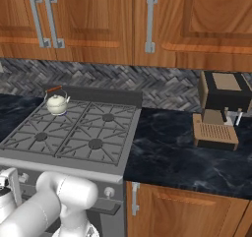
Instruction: Lower the heat of the kettle.
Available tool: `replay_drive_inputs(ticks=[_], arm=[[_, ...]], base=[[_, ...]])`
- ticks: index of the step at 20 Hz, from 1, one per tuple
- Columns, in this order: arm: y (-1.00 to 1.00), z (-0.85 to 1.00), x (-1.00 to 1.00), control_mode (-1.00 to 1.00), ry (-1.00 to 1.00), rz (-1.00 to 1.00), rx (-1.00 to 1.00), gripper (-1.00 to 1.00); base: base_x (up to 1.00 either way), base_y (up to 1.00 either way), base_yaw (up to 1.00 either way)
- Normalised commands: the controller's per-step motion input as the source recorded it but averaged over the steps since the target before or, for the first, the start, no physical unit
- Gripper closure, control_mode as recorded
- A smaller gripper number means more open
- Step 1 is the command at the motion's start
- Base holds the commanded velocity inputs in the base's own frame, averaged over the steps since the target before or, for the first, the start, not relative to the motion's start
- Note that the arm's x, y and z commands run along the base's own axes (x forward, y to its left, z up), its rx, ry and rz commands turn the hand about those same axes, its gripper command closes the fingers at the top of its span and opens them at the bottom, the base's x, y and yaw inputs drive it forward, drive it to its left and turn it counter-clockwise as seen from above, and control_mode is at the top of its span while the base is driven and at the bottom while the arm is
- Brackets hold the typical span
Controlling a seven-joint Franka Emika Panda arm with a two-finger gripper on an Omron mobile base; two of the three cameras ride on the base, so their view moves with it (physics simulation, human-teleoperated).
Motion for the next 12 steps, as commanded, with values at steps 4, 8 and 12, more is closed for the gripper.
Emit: replay_drive_inputs(ticks=[4,8,12], arm=[[-0.01,0.00,0.12,-1.00,-0.04,0.01,0.02,-1.00],[-0.02,0.00,0.20,-1.00,-0.08,0.01,0.03,-1.00],[-0.01,0.00,0.22,-1.00,-0.10,0.00,0.04,-1.00]], base=[[0.00,0.00,0.00],[0.00,0.00,0.00],[0.00,0.00,0.00]])
